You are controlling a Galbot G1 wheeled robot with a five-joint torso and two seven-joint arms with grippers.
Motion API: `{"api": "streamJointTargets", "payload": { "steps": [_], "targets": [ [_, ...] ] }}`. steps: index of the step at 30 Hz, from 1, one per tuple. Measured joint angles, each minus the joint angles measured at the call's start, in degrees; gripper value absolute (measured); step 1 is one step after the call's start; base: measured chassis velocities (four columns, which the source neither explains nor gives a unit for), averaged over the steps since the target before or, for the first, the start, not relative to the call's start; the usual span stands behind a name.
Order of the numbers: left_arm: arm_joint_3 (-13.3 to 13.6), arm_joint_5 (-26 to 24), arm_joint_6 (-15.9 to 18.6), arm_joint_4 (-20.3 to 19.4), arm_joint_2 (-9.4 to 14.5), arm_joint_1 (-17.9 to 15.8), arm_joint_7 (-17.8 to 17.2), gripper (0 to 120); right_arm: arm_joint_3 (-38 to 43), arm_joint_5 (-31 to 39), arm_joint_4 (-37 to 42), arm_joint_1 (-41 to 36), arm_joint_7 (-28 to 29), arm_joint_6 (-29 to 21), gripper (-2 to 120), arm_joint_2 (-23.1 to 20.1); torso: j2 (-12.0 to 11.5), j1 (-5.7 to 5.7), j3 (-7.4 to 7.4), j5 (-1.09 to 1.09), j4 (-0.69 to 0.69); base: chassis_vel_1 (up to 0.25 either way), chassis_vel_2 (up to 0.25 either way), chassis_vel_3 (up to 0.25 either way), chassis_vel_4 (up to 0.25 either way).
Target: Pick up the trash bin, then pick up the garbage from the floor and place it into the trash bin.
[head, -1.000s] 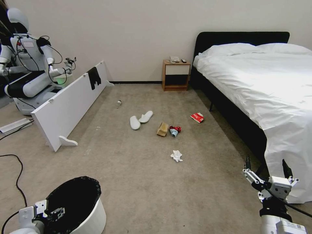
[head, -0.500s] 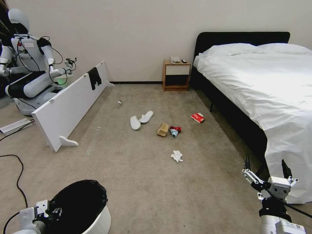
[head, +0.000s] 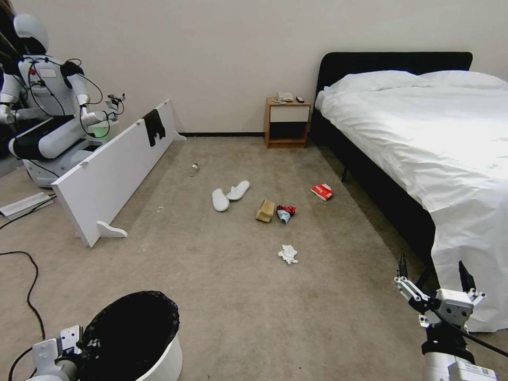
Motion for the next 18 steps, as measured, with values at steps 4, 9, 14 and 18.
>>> {"api": "streamJointTargets", "payload": {
  "steps": [4,9,14,18],
  "targets": [
    [-0.5,-0.8,0.2,-2.0,-1.2,0.4,-0.8,8,0.1,0.1,0.1,-0.1,0.0,0.0,100,-0.2,0.0,0.00,0.00,-0.02,0.00,0.000,0.000,0.000,0.000],
    [-1.2,-2.4,0.4,-3.9,-2.8,0.7,-1.9,4,0.2,0.3,0.3,-0.2,0.1,0.0,100,-0.4,0.0,0.01,0.01,-0.01,-0.01,0.000,0.000,0.000,0.000],
    [-1.9,-4.9,0.8,-7.1,-3.8,1.2,-3.4,4,0.5,0.5,0.3,-0.3,0.2,0.1,100,-0.7,0.0,0.01,0.02,-0.04,-0.02,0.000,0.000,0.000,0.000],
    [-2.7,-7.3,0.8,-12.0,-3.6,1.6,-5.3,3,0.6,0.4,0.4,-0.6,0.2,0.5,100,-0.8,0.0,0.01,0.01,0.05,-0.02,0.000,0.000,0.000,0.000]
  ]
}}
